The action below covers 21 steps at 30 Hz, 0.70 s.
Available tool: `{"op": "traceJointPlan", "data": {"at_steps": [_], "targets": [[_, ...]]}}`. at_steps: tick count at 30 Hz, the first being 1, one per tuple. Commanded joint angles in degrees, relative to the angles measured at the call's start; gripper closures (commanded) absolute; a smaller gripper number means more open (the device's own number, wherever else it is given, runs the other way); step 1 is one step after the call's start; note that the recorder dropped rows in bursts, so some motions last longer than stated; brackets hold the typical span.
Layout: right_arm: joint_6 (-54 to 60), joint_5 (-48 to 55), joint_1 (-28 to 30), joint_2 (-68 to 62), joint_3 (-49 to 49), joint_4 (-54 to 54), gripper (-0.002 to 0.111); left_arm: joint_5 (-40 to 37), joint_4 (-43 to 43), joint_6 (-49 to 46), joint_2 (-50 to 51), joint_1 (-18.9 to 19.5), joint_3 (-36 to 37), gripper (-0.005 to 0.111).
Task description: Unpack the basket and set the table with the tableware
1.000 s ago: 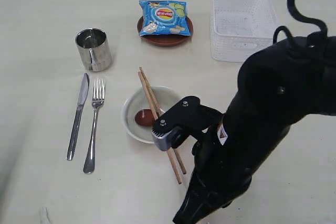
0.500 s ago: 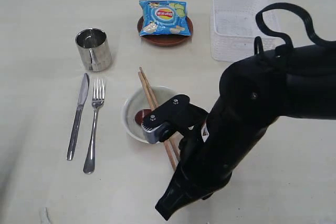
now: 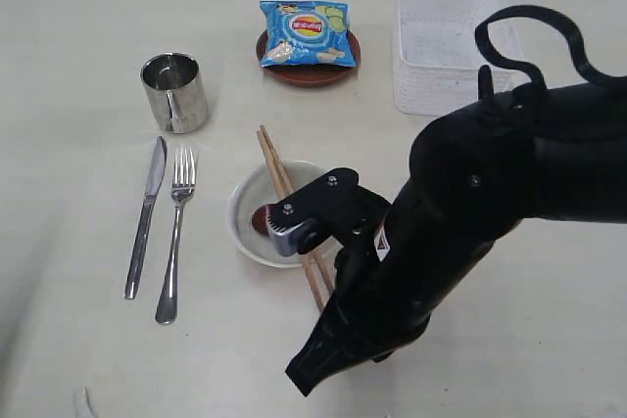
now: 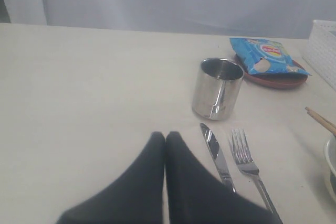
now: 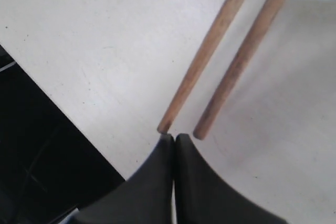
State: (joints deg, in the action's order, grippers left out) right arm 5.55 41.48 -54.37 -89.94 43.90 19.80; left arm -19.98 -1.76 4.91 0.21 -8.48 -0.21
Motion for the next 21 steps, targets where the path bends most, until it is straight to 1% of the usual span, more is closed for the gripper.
{"op": "traceJointPlan", "data": {"at_steps": [1, 6, 12, 15, 16, 17, 21], "targets": [[-0.78, 2.11, -0.01, -0.08, -0.08, -1.2, 0.109, 0.12, 0.05, -0.17, -0.21, -0.27, 0.21, 0.107], [-0.21, 5.4, -0.01, 2.44, -0.08, -1.46, 0.109, 0.12, 0.05, -0.17, -0.21, -0.27, 0.21, 0.107], [-2.46, 5.68, -0.01, 3.97, -0.08, -4.26, 0.109, 0.12, 0.05, -0.17, -0.21, -0.27, 0.21, 0.107], [3.91, 5.54, -1.16, 3.97, 0.02, 2.52, 0.109, 0.12, 0.05, -0.17, -0.21, -0.27, 0.21, 0.107], [8.14, 4.26, -2.09, 3.97, 0.03, 7.12, 0.109, 0.12, 0.05, -0.17, -0.21, -0.27, 0.21, 0.107], [9.32, 3.04, -2.59, 3.97, 0.03, 8.62, 0.109, 0.12, 0.05, -0.17, -0.21, -0.27, 0.21, 0.107], [9.83, -1.99, -3.15, 3.72, 0.37, 8.65, 0.109, 0.12, 0.05, -0.17, -0.21, -0.27, 0.21, 0.107]]}}
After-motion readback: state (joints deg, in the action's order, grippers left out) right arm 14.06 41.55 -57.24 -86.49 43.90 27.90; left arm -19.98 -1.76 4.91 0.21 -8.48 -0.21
